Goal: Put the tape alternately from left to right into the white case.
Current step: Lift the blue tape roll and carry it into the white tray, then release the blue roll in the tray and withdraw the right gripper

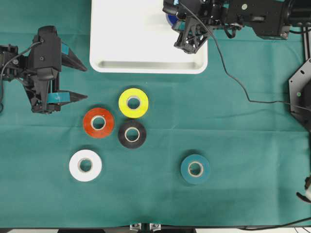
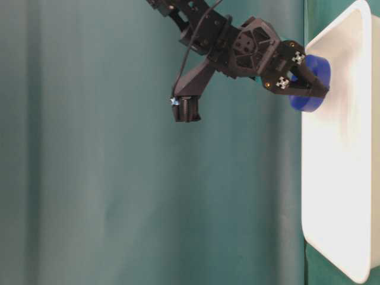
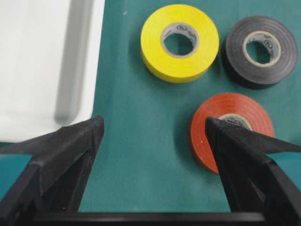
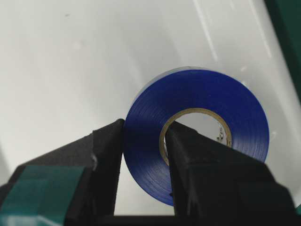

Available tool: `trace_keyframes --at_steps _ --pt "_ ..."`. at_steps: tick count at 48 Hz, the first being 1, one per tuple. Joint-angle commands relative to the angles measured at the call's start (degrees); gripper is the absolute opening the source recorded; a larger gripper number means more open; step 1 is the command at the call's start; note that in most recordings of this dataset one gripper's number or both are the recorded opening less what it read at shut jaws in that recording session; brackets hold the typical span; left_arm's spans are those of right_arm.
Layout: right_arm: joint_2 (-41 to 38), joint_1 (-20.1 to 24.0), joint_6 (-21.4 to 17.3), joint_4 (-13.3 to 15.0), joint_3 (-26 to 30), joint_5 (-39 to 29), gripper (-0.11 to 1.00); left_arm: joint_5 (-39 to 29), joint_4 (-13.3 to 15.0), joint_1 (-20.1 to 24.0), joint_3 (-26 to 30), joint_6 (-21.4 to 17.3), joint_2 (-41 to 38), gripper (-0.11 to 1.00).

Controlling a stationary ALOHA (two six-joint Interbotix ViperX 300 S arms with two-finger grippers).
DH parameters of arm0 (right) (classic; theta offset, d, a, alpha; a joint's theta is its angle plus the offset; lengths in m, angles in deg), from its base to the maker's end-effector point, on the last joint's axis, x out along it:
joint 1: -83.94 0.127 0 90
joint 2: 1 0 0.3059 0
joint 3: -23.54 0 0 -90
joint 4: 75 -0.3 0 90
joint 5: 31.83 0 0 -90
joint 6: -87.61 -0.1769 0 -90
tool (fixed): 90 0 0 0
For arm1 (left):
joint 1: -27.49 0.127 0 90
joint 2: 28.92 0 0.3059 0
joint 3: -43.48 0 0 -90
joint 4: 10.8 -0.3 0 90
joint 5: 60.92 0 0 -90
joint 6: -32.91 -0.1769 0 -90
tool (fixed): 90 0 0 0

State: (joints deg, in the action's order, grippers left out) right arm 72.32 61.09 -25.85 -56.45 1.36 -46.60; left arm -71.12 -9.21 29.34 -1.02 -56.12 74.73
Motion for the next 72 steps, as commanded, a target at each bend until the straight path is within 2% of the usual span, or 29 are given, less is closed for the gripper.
trace_keyframes --at_steps 1,43,45,52,55,60,72 --pt "0.35 -0.62 0.09 0.35 0.97 1.49 0.28 0.26 0.09 0.18 0.53 0.18 0.26 0.76" --pt "0.0 -0.88 0.18 0.44 1.14 -0.26 0.28 0.26 0.09 0.09 0.88 0.18 0.26 0.76" --pt "0.0 -0.88 0.18 0.44 1.05 -0.26 0.34 0.26 0.09 0.09 0.88 0.18 0.26 0.76" --pt "0.0 -0.88 0.26 0.44 1.14 -0.26 0.78 0.26 0.09 0.18 0.79 0.18 0.26 0.76" --pt "0.0 -0.88 0.18 0.44 1.14 -0.26 0.9 0.18 0.09 0.09 0.7 0.18 0.26 0.76" --pt "0.09 -0.79 0.18 0.44 1.14 -0.26 0.83 0.26 0.09 0.18 0.62 0.18 0.26 0.76" --pt "0.79 0.0 0.18 0.44 1.14 -0.35 0.83 0.26 0.09 0.18 0.62 0.18 0.26 0.76"
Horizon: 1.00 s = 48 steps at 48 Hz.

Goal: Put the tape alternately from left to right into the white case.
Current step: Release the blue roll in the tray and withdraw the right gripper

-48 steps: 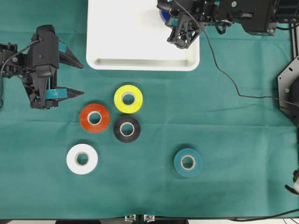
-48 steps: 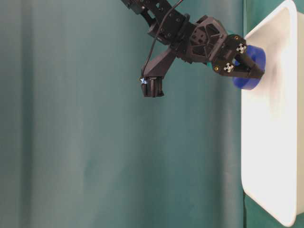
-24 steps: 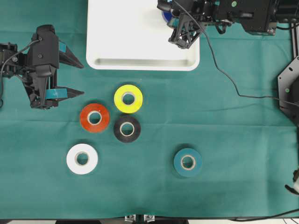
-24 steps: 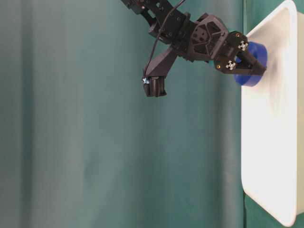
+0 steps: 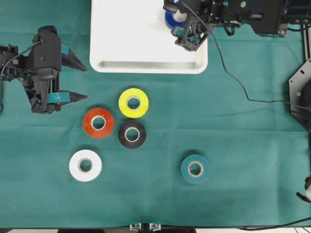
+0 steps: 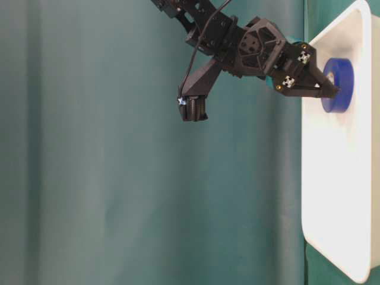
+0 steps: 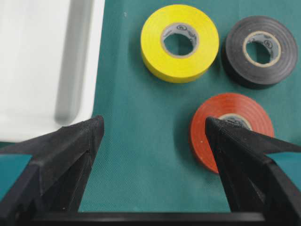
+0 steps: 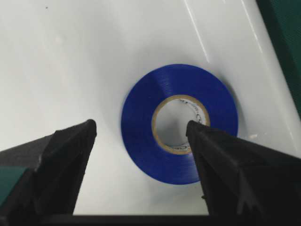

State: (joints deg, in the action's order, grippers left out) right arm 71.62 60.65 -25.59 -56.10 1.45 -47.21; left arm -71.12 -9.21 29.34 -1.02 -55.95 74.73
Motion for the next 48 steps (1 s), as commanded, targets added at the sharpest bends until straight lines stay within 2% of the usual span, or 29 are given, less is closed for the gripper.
trace_keyframes --at_steps 1,11,48 --pt "1.67 0.53 -0.09 0.09 1.05 0.18 0.83 0.26 0.09 0.18 0.53 0.0 0.26 0.76" --pt "4.31 3.34 -0.09 0.09 0.7 0.09 0.83 0.26 0.09 0.09 0.53 0.0 0.26 0.76" --pt "10.37 19.95 -0.26 0.09 0.44 -0.7 0.83 0.26 0.09 0.09 0.53 0.0 0.26 0.76"
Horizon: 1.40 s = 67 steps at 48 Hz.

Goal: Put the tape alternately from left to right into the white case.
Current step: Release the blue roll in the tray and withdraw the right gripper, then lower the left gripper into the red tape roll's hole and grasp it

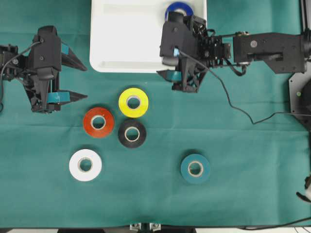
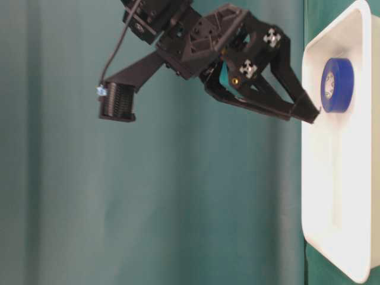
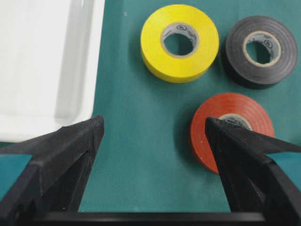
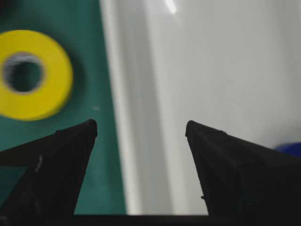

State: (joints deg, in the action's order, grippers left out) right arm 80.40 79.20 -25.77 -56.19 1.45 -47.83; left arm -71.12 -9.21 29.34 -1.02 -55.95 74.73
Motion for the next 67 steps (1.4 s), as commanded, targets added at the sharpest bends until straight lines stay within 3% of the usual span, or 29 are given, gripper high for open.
trace_keyframes --at_steps 1,31,39,67 --pt "1.58 1.76 -0.18 0.18 0.44 -0.18 0.83 0.26 0.09 0.18 0.53 0.0 0.26 0.76" --pt "1.58 10.02 -1.76 -0.18 -1.14 -0.7 0.83 0.26 0.09 0.0 0.53 0.0 0.26 0.76" --pt "1.58 10.2 -3.52 -0.18 -1.67 -0.62 0.83 0.26 0.09 0.09 0.53 0.09 0.26 0.76" --pt "1.49 10.2 -3.6 -0.09 -2.11 -0.62 0.82 0.26 0.09 -3.52 0.88 6.33 -1.05 0.76"
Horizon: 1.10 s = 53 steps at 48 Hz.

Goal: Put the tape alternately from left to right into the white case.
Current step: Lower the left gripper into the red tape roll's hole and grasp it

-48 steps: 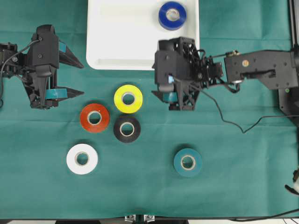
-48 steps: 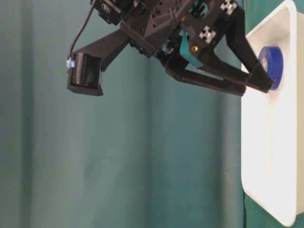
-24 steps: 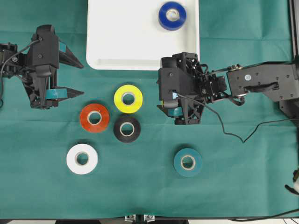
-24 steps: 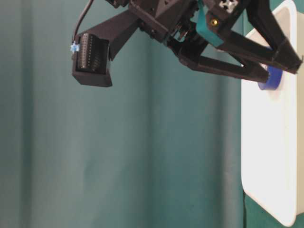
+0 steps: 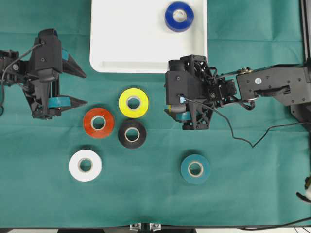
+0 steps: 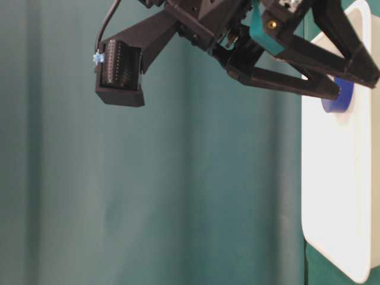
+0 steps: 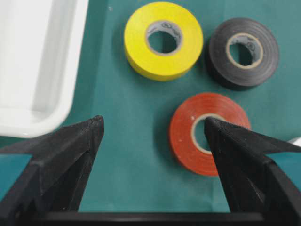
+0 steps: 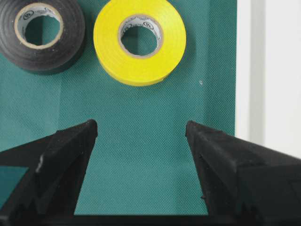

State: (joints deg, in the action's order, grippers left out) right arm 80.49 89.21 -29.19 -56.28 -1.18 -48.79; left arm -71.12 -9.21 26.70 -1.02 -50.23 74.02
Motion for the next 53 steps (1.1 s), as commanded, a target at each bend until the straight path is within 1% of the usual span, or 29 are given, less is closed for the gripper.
trace_keyframes --at_steps 1,11,26,38,53 --pt "1.41 0.18 -0.18 0.0 0.53 0.35 0.82 0.18 0.09 -1.14 0.97 0.79 -0.62 0.76" --pt "1.41 0.18 -0.18 0.0 0.53 0.35 0.82 0.18 0.09 -3.52 3.08 4.75 -4.22 0.76" --pt "0.88 0.18 -0.18 0.0 0.53 0.18 0.82 0.0 0.09 -5.01 5.54 5.45 -9.76 0.75" --pt "0.88 0.18 -0.09 0.0 0.35 0.18 0.82 -1.93 0.09 -5.1 6.24 9.32 -12.48 0.75" --pt "0.79 0.18 -0.18 0.09 -0.26 0.44 0.82 -2.02 0.09 -5.1 7.38 9.49 -17.58 0.75"
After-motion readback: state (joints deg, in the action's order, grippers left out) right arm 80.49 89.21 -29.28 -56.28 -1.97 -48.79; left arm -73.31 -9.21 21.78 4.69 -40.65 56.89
